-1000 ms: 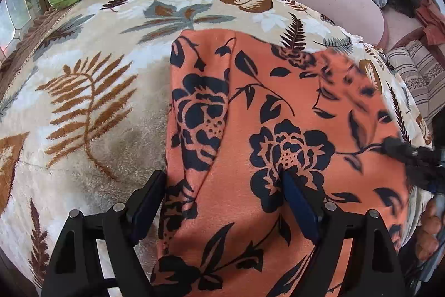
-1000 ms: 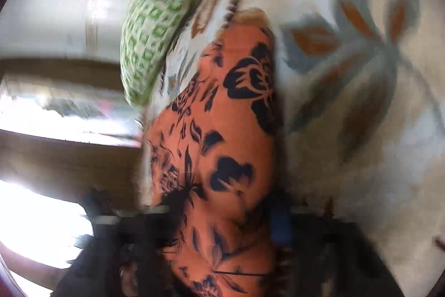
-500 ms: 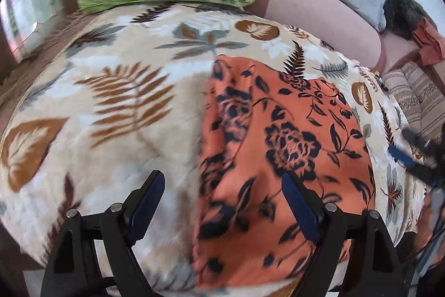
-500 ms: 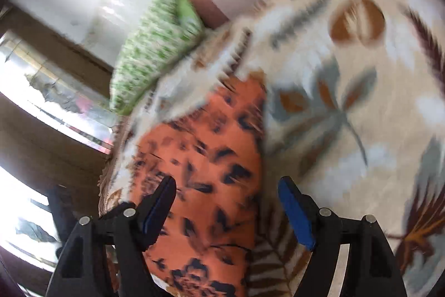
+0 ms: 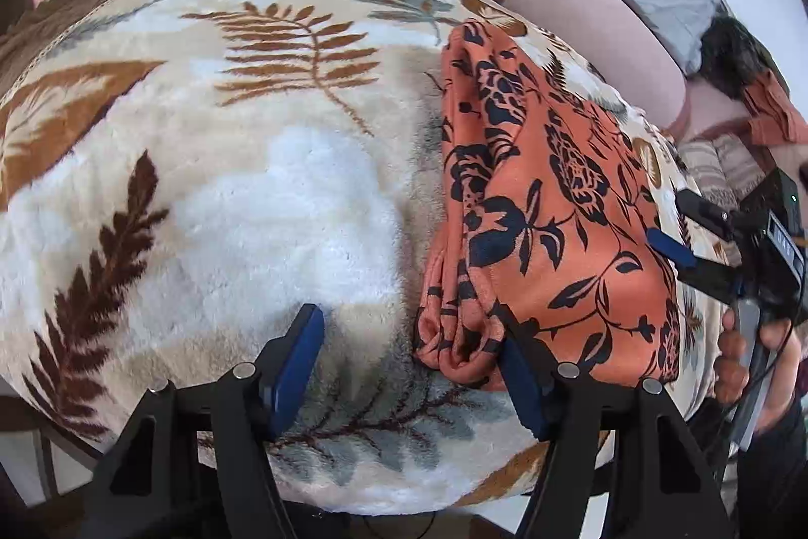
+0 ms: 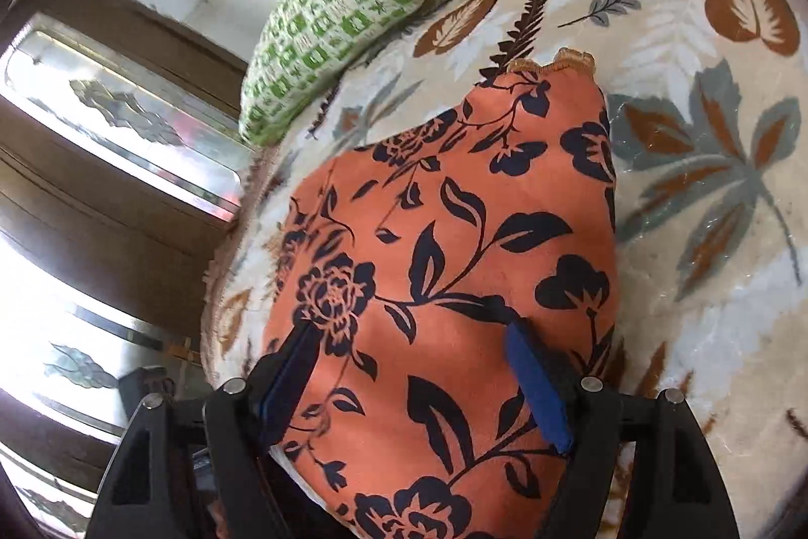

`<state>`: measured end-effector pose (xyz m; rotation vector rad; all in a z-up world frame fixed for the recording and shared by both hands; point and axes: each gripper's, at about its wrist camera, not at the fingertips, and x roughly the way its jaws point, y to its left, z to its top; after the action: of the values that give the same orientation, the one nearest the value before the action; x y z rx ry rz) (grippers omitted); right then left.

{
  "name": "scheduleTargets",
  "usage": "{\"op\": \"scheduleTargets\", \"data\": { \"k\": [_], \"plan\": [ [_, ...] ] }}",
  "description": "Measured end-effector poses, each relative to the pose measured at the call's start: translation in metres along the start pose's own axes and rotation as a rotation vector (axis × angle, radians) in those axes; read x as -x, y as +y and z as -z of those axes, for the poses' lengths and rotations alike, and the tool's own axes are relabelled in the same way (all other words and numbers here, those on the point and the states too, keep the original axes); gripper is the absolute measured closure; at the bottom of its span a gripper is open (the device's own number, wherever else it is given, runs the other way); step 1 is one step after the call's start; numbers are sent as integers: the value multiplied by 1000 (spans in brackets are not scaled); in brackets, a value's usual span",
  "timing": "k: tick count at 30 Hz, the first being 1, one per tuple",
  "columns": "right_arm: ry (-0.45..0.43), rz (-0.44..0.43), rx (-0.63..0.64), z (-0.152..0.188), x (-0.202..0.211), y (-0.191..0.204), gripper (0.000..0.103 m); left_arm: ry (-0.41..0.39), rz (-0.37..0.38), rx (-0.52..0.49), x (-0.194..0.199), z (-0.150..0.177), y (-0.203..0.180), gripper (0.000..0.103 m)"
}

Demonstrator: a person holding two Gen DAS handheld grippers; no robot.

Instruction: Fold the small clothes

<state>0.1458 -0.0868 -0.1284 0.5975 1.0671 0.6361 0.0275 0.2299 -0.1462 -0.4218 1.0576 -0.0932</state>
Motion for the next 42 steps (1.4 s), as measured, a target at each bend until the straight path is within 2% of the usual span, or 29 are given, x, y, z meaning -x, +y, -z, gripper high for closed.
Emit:
{"op": "scheduleTargets", "data": {
  "k": [2,6,10,13,14,16,18,20,23,25,27,30,33,37,42],
  "plan": [
    [22,-4,-4,-2,1,0,24,1,24,-15,8,-5,-4,35],
    [27,-27,7,-12,12,10,24,-82,68,-78,31,-27,-17,35],
    [12,-88,25,-37,16,21,24,-129,107,-107,29,-74,-32,35],
    [7,-118,11,-56,9,18,24,-122,115,-154,13,-107,-47,35],
    [14,-143,-24,-64,3,11,24,-109,86,-173,1,-116,-51,35],
    [31,-178,-107,-73,-10,-9,23,-34,-80,-193,-37,-130,-49,35],
    [52,-114,-193,-75,-27,-39,23,56,-194,-187,-76,-132,-38,33],
    [35,-197,-262,-73,-26,-54,23,28,-187,-159,-73,-133,-35,30],
    [11,-189,-230,-73,-6,-44,23,14,-200,-186,-62,-134,-42,30],
    [-25,-193,-194,-68,15,-40,23,-14,-153,-182,-43,-132,-42,30],
    [-43,-154,-190,-56,30,-43,21,-30,-120,-179,-29,-127,-40,30],
    [-34,-107,-185,-35,42,-50,21,-33,-122,-187,-20,-118,-43,30],
    [-16,-97,-192,-13,46,-52,21,-38,-135,-179,-12,-109,-46,30],
    [9,-64,-184,1,44,-51,21,-55,-139,-169,-2,-101,-51,30],
    [10,-63,-192,8,46,-50,21,-58,-140,-192,4,-97,-56,30]
  ]
}}
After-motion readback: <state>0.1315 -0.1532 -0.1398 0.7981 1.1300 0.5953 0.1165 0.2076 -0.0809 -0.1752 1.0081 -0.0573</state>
